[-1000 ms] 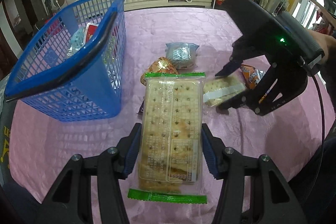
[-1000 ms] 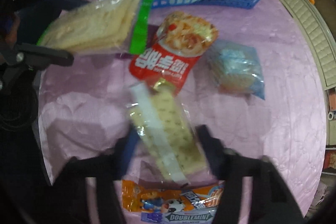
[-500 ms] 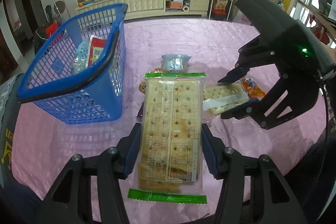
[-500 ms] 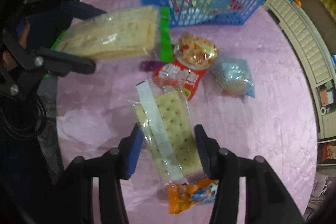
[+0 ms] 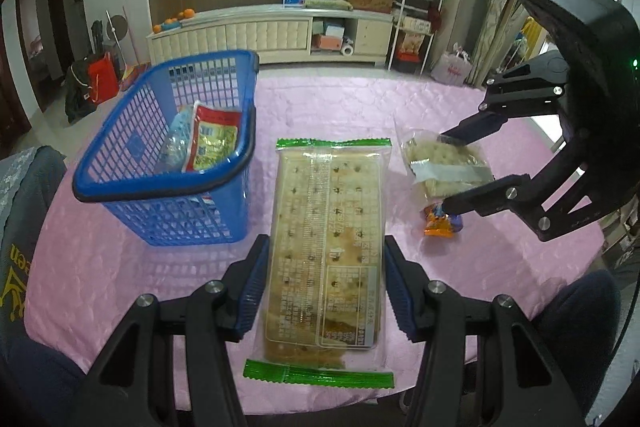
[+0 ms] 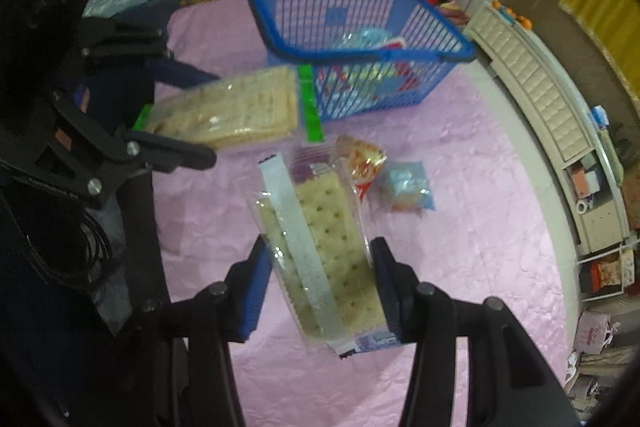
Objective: Organize snacks
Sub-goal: 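Carry both cracker packs over the blue basket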
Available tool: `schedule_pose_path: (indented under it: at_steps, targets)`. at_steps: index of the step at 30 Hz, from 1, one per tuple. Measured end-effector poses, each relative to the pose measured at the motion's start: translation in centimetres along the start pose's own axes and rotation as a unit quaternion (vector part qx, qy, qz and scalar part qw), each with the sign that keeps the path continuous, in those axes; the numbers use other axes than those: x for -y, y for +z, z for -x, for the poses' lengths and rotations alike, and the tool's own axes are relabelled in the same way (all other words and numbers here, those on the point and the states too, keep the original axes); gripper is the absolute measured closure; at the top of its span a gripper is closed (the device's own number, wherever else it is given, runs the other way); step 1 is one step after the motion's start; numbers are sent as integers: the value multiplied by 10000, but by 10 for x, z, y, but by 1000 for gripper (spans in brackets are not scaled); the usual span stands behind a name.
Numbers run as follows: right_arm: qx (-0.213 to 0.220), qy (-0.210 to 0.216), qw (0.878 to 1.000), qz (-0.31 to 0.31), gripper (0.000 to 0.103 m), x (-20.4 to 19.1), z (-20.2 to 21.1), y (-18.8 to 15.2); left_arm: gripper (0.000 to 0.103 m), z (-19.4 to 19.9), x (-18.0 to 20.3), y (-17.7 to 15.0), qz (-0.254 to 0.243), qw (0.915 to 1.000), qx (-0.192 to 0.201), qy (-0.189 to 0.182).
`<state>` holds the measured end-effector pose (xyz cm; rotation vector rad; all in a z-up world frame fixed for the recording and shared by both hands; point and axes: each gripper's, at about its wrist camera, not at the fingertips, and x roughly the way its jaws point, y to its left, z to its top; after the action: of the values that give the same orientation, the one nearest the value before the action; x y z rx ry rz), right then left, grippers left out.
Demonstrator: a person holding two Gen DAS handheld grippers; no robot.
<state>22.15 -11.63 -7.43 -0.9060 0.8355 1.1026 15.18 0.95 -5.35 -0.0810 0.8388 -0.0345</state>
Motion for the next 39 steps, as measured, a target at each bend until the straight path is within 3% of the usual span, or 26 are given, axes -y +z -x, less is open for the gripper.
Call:
schedule_pose_path:
  at_steps: [10,21,29,34,39]
  targets:
    - [745,-233,9952,-588,49,-2,44,25,51,39,-30,27,16,9985,547,29]
    - [1382,-569,9803,-1292,49,-3,62,66,51,73,-80,64,72,9948,991,220]
    - [1883,-355,9561,-2218,49,2,71,104,51,79,-122,78,358,9947,958,138]
    - [1844,-435,9432,-2728,49,5,67,127,51,77,-146,85,542,9941,943,64]
    - [1797,-21,9252,-3344,49,17,48,143,51,66,-160,87,611,9940,904,100]
